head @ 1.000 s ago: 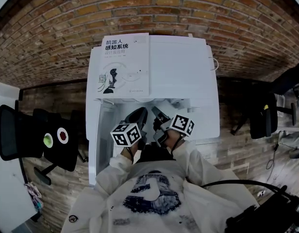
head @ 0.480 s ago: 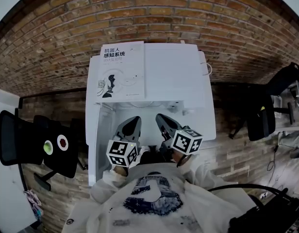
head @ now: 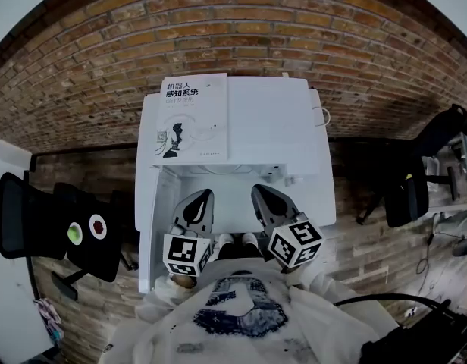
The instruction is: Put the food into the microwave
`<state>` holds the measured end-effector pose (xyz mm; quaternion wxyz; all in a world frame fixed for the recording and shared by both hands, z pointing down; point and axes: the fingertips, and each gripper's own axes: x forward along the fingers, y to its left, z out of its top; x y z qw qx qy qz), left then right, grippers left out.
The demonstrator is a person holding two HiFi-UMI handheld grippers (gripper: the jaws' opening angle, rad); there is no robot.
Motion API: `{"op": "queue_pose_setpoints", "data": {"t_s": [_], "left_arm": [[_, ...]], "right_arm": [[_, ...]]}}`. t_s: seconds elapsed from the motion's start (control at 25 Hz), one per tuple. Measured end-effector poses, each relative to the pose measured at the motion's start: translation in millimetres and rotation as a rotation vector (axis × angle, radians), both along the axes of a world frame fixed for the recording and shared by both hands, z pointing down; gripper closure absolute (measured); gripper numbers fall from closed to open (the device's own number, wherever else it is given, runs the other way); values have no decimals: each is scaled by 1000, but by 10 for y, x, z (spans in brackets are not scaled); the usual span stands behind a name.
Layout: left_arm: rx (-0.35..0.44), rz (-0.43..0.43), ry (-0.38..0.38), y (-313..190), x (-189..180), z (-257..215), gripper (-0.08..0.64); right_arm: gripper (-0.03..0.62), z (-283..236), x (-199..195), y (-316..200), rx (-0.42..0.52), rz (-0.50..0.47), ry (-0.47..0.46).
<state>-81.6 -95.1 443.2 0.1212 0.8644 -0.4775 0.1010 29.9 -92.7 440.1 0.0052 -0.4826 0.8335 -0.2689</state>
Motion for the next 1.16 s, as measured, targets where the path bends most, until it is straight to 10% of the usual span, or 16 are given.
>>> {"op": "queue_pose_setpoints", "data": {"t_s": [1.16], "left_arm": [[-16,4,4,-26,24,48,552]], "right_arm": [[578,87,-5,-8,-2,-8,62]]}}
